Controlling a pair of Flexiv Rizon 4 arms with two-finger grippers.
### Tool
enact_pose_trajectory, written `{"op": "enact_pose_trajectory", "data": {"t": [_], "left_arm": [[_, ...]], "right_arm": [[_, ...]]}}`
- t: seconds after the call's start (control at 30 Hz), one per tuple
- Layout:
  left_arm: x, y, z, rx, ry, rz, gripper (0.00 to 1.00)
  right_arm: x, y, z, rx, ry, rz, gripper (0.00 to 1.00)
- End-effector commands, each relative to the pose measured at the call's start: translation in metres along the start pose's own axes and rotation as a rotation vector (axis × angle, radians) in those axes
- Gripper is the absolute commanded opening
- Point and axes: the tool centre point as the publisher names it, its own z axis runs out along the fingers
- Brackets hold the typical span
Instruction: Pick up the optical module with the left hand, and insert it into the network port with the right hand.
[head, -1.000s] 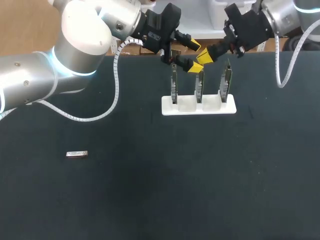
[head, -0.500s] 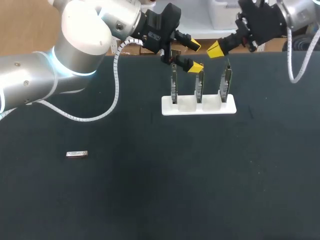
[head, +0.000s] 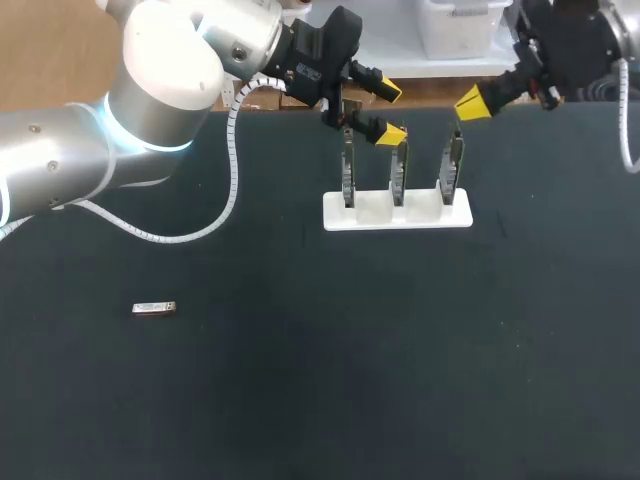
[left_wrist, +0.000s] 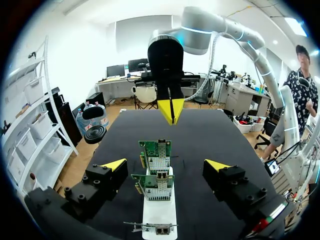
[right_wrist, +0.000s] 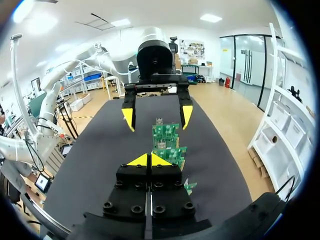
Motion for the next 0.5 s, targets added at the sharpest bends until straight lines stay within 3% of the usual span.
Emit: {"op": "enact_pose_trajectory", "data": {"t": [0.03,0.5], "left_arm": [[0.0003,-0.0002,0.0000,-0.001,-0.001,0.002,1.00],[0.0003,-0.0002,0.0000,-0.001,-0.001,0.002,1.00]], "right_arm": [[0.0066,0.0033,-0.0073,0.000,-0.004,0.001,0.00],[0.0124,0.0035,-0.0114,-0.029,-0.007,-0.009,0.00]]}}
